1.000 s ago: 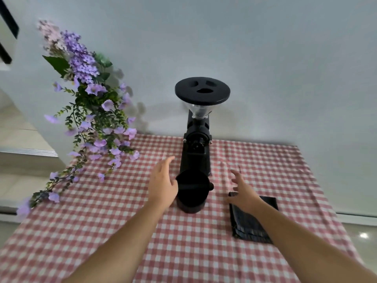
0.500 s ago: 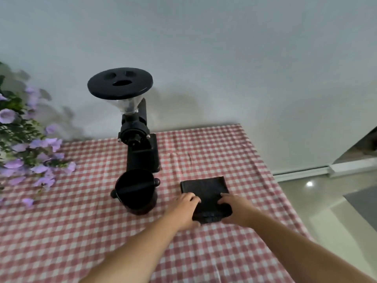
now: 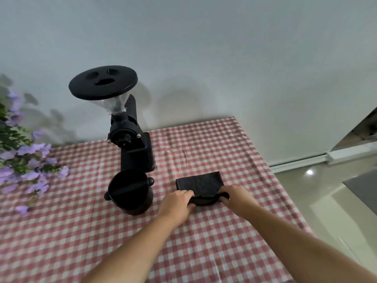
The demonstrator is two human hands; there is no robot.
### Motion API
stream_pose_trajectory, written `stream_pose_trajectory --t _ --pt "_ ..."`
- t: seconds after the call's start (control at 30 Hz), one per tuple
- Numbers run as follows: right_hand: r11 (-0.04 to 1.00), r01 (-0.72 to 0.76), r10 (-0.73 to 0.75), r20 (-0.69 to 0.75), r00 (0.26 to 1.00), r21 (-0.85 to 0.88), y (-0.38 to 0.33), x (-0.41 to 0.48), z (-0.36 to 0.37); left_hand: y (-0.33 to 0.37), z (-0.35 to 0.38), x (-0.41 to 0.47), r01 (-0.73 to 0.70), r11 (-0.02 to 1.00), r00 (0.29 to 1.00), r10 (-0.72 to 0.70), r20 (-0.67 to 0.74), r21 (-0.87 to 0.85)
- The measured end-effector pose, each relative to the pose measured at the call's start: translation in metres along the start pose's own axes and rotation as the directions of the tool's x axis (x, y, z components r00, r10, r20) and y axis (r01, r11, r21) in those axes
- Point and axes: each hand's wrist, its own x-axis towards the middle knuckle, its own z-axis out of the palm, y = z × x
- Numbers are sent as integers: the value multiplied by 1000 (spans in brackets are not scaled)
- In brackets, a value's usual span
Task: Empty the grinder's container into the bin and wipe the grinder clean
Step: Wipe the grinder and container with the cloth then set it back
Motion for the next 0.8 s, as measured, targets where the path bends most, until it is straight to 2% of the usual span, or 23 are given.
stream_pose_trajectory --t 0.1,0.2,0.27,0.33,0.5,0.57,0.67,0.73,0.8 --pt "968 -51 83 -121 989 245 -9 1 -16 5 -24 7 41 992 990 -57 -125 -122" --pt "915 -2 94 -209 973 403 -30 7 -33 9 -54 12 71 960 971 -129 -202 -269" --pt "868 50 73 -225 972 494 -53 8 -42 3 -77 5 111 909 960 -202 -193 -401" --pt "814 48 88 -205 975 579 -69 10 -52 -4 -95 1 156 845 964 -244 -109 -512" --pt "754 59 75 -176 982 654 -87 13 -61 -17 -109 -12 219 765 958 -287 -16 -606" --pt "742 76 53 -170 984 667 -97 14 -65 -25 -113 -18 236 697 948 -318 3 -677" --pt "721 132 -72 -116 991 680 -133 18 -65 -52 -127 -39 278 598 910 -415 7 -752" --pt "719 147 -155 -49 987 679 -152 22 -59 -72 -130 -53 314 528 895 -441 61 -789" --pt "747 127 -190 26 981 653 -164 24 -49 -86 -127 -64 351 499 880 -466 96 -792"
